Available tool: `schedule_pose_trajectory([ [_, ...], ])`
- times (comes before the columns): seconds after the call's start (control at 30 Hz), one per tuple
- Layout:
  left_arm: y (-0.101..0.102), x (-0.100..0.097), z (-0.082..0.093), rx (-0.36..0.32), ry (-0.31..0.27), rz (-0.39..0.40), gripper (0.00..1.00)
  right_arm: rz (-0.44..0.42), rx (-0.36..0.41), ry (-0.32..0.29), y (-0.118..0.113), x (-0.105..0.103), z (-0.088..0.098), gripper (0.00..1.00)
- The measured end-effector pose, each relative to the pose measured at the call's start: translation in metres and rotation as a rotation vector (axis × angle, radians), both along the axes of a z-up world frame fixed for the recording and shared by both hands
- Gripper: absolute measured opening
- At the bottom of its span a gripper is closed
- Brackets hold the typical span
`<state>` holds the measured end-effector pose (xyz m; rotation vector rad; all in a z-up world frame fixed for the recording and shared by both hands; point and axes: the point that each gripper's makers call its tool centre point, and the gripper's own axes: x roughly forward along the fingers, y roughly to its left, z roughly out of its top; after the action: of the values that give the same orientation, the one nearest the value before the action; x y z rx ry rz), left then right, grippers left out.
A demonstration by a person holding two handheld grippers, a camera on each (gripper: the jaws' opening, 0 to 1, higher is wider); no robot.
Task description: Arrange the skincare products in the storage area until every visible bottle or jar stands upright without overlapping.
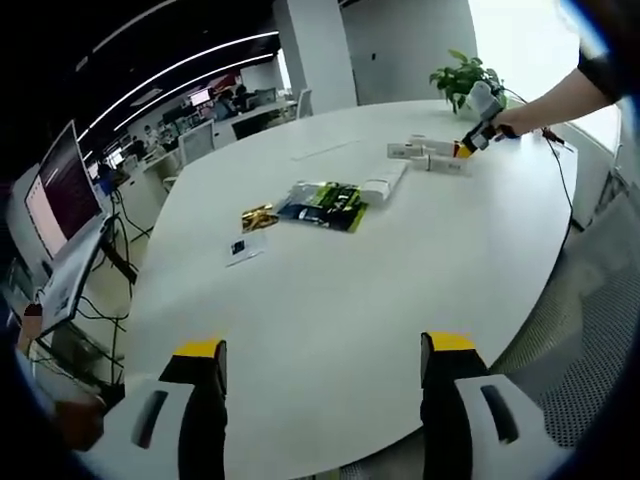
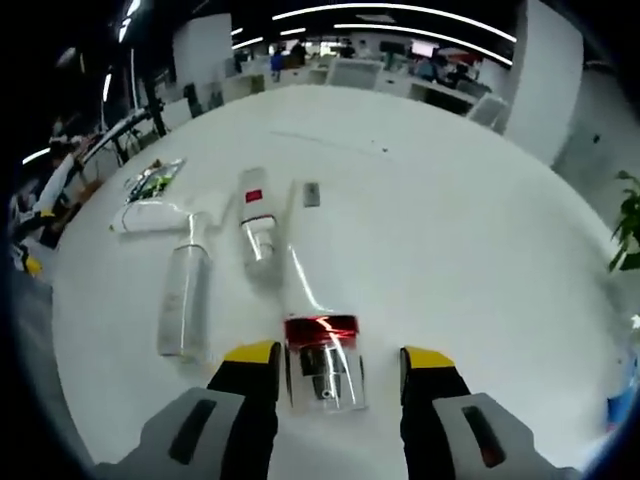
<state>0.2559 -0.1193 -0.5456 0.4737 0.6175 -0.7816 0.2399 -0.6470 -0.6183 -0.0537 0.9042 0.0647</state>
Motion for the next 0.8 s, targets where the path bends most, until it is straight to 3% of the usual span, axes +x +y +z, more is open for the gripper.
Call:
schedule_pose_trajectory([
  [0.3,0.0016,0.0005,-0.0013,0.005,0.001,0.001,0.73,0.032,0.000,-0.052,0.0037,-0.0002,0.0010,0.46],
  [0.43,0.0024,0.0013,-0.0010,0.005,-0.002,0.005,0.73,0.036,0.002,-0.072,0.0040,-0.0014,0.0035,0.34],
  [0.6,0.0019,0.0012,-0.0004,0.005,-0.004,0.005,0.73,0.028,-0.010,-0.086,0.0030,-0.0003,0.0039,0.31],
  [0.67,0.0024,0.0015,-0.0007,0.007,-0.005,0.005,0.73,-0.012,-0.031,-0.075,-0.0035,-0.0015,0.0045,0.26],
  [0.8,0.0023,0.0014,-0.0010,0.008,-0.005,0.003,0.73,0.008,-0.028,-0.020,0.0035,-0.0059,0.0034,0.23],
])
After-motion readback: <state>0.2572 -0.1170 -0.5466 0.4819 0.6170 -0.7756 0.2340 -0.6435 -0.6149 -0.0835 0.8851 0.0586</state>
